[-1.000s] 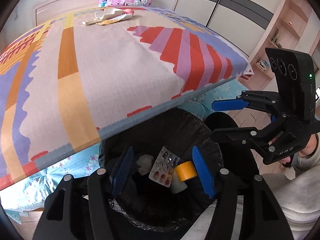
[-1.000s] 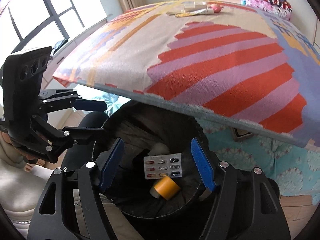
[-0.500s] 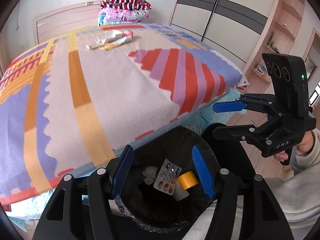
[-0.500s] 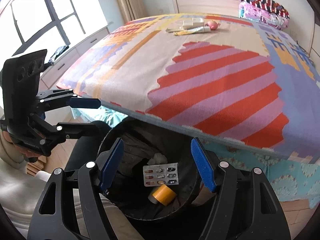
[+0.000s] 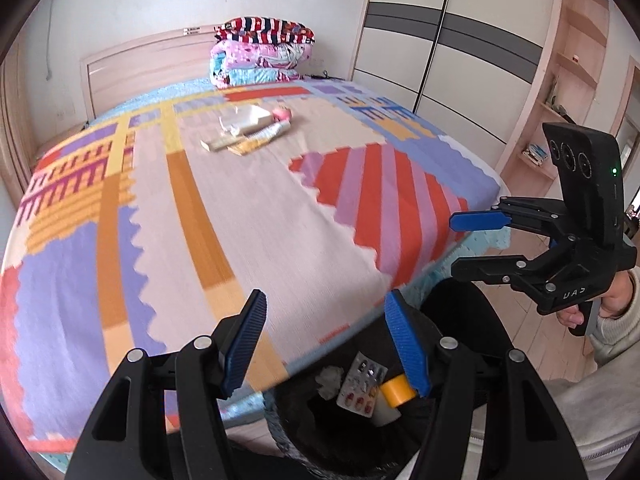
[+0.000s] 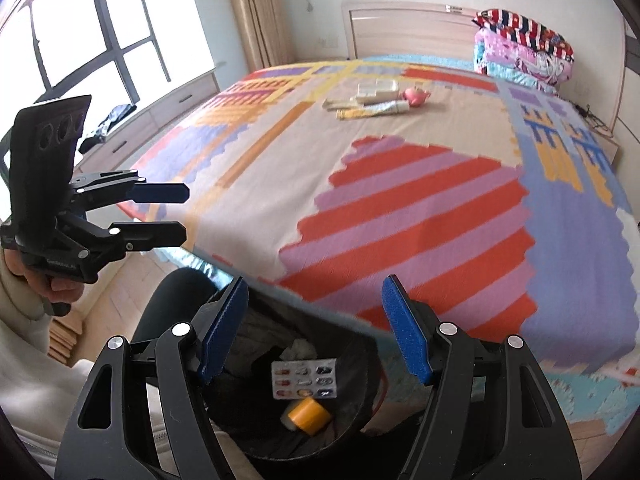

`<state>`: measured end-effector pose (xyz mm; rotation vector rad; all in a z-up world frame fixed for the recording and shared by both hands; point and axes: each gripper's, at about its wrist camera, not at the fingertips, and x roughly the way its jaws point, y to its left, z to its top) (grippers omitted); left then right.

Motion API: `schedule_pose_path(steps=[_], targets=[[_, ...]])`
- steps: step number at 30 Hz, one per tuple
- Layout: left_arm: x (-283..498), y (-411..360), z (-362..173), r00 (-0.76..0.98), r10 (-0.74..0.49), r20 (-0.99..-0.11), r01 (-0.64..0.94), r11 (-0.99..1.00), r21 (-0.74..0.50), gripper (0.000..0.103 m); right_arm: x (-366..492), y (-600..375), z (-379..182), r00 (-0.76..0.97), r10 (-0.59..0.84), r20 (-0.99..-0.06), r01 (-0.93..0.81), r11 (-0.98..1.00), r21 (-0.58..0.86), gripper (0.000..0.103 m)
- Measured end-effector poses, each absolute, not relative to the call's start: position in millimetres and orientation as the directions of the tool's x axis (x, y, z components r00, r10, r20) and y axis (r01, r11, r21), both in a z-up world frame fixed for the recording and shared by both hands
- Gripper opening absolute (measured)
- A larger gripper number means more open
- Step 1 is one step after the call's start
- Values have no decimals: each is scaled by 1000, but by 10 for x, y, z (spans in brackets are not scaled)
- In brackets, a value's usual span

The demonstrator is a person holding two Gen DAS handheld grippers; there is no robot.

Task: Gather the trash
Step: 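Raise both open tools out of the bin back over the bed, then grasp the printed paper card with the left tool while the right tool grasps the pink doll keychain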

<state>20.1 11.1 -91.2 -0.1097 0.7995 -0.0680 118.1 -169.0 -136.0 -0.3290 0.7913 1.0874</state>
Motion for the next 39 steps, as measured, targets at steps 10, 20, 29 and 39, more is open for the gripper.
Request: schedule_pose_path(steps=[10,20,29,39], targets=[[446,364,-779,716,-52,-696,-21,995,-96,59,1347,-1525,-1242,256,671,-696,-887,449,107,69],[739,630,-674,732,2,-682,-72,995,-74,59,1568,-1360,-1131,283,680,-676,-882,461,95,69],[1123,951,-673,726,35,-687,-133,987,-90,58,1873,-1161,-1036,306,686,-660,-870,483,99,69],[1544,1210,-666,726,30,-687,-157,980,-123,40,2344,-804,-998,313,684,-659,-851,510,126,69]])
